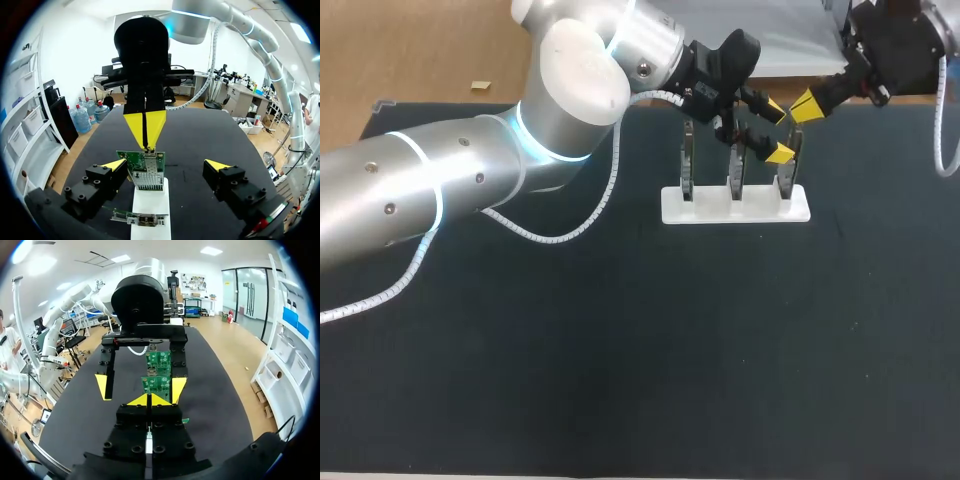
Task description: Pick up the optical module with the left hand, and insert it into the network port with the right hand.
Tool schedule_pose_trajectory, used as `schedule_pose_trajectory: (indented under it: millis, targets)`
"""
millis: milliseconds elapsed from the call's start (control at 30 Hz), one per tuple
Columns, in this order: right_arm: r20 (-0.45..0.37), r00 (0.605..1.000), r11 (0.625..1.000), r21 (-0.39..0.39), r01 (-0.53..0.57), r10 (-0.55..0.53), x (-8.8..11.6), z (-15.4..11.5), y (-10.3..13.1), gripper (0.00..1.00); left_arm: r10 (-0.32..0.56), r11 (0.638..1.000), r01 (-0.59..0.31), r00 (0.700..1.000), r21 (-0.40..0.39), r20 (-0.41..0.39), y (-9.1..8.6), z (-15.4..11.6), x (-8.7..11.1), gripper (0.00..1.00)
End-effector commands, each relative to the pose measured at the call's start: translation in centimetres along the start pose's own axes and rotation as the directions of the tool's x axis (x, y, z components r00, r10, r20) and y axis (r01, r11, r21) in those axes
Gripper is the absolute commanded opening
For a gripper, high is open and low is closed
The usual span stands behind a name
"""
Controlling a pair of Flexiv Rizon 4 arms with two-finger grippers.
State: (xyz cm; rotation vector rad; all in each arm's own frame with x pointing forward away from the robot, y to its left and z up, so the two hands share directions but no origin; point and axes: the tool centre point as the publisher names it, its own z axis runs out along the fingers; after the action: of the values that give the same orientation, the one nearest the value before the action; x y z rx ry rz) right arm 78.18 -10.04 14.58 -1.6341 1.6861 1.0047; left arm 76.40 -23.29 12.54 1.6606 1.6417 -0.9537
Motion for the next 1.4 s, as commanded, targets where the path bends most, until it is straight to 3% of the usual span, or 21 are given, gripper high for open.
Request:
schedule_pose_trajectory:
  millis: [33, 867, 967, 1000, 1033, 1400]
  targets:
    - [0.002, 1.000, 1.000, 0.010, 0.006, -0.006, -0.3, -0.4, 0.1, 0.00, 0.001, 1.000, -0.001, 1.000, -0.001, 0.005, 0.0, -0.1, -0.1, 1.00]
    - [0.013, 0.999, 0.996, 0.073, 0.047, -0.048, -1.2, -2.7, 0.3, 0.00, 0.050, 0.994, -0.047, 0.998, -0.094, 0.032, 0.5, -2.8, -2.3, 1.00]
    - [0.001, 1.000, 0.992, 0.120, 0.031, -0.031, -1.4, -2.9, 0.1, 0.00, 0.053, 0.994, -0.050, 0.998, -0.097, 0.035, 0.5, -2.9, -2.5, 1.00]
    - [-0.005, 1.000, 0.990, 0.140, 0.016, -0.015, -1.4, -3.0, 0.0, 0.38, 0.053, 0.994, -0.050, 0.998, -0.097, 0.035, 0.5, -2.9, -2.5, 1.00]
    - [-0.005, 1.000, 0.990, 0.140, 0.016, -0.015, -1.4, -3.0, 0.0, 1.00, 0.053, 0.994, -0.050, 0.998, -0.097, 0.035, 0.5, -2.9, -2.5, 1.00]
    - [-0.005, 1.000, 0.990, 0.140, 0.016, -0.015, -1.4, -3.0, 0.0, 1.00, 0.053, 0.994, -0.050, 0.998, -0.097, 0.035, 0.5, -2.9, -2.5, 1.00]
